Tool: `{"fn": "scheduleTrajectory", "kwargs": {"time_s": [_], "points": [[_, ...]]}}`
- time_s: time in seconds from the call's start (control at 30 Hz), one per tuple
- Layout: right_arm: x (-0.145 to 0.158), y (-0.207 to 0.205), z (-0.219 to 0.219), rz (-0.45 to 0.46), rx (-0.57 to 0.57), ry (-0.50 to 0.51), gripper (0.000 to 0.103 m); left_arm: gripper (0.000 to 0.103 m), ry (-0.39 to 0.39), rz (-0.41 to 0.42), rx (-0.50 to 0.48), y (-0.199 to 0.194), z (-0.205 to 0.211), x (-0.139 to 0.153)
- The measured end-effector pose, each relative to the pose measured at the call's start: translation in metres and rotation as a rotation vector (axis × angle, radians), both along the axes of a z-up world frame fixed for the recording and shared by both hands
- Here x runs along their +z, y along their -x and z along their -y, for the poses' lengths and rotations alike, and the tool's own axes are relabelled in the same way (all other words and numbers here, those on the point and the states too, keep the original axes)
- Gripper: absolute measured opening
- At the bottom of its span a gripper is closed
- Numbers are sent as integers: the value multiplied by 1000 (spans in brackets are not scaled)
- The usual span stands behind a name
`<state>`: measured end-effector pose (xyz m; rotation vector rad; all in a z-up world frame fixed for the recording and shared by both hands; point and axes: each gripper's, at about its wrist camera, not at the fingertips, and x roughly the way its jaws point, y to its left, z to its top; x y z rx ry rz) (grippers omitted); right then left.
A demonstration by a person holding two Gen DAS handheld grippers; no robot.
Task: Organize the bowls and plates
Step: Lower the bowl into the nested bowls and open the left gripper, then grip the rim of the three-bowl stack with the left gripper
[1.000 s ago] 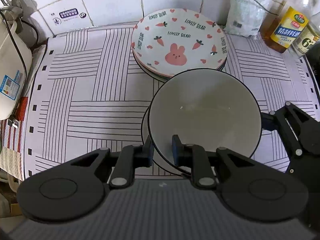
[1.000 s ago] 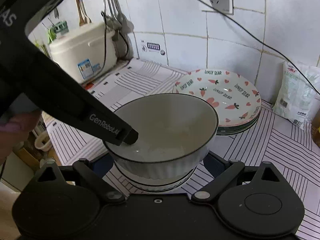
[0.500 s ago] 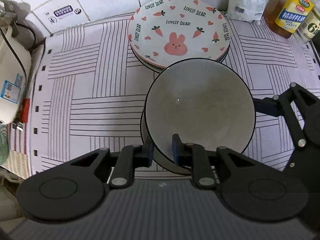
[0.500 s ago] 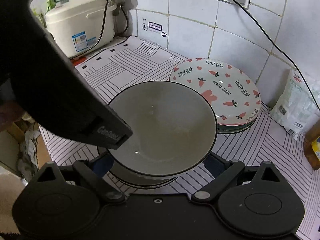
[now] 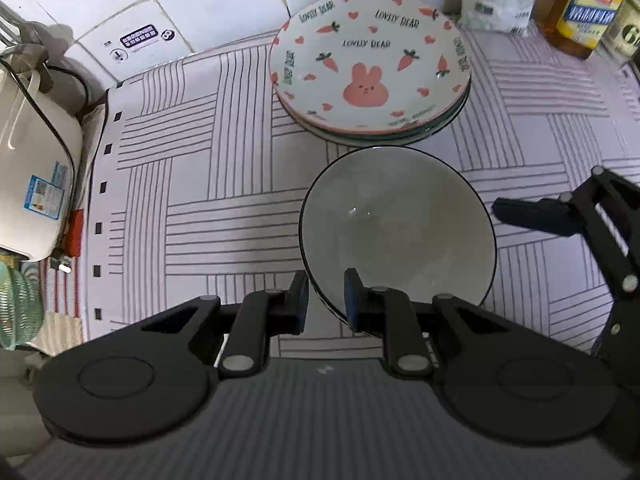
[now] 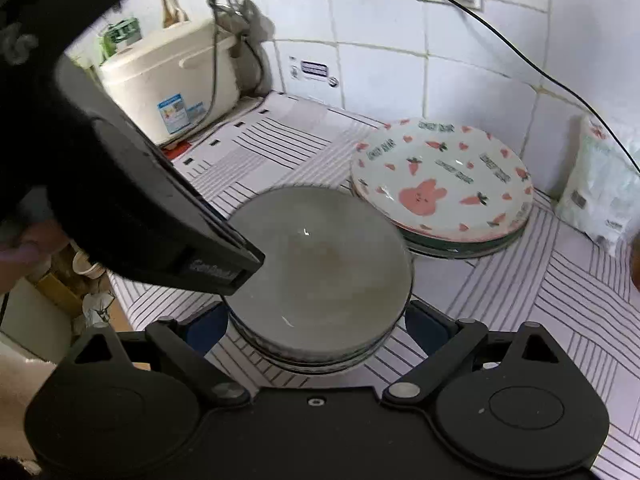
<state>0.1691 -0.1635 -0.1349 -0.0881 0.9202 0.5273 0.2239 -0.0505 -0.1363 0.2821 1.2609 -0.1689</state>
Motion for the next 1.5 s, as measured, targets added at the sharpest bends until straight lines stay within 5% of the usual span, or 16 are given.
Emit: {"fn": "scheduleTrajectory", "kwargs": {"time_s": [0.33, 0.57, 1.23, 1.5], "points": [[-9, 3, -11, 50, -2, 66, 99, 18, 36, 28, 43, 1, -7, -7], [-1, 17, 4, 40, -89, 32, 98, 34, 88, 107, 78, 19, -13, 16], [102, 121, 11, 207, -360, 57, 98, 58, 191, 359, 136, 165, -67, 133], [136, 159, -2, 212, -459, 103, 100, 81, 192, 411, 130, 207, -75, 152]]}}
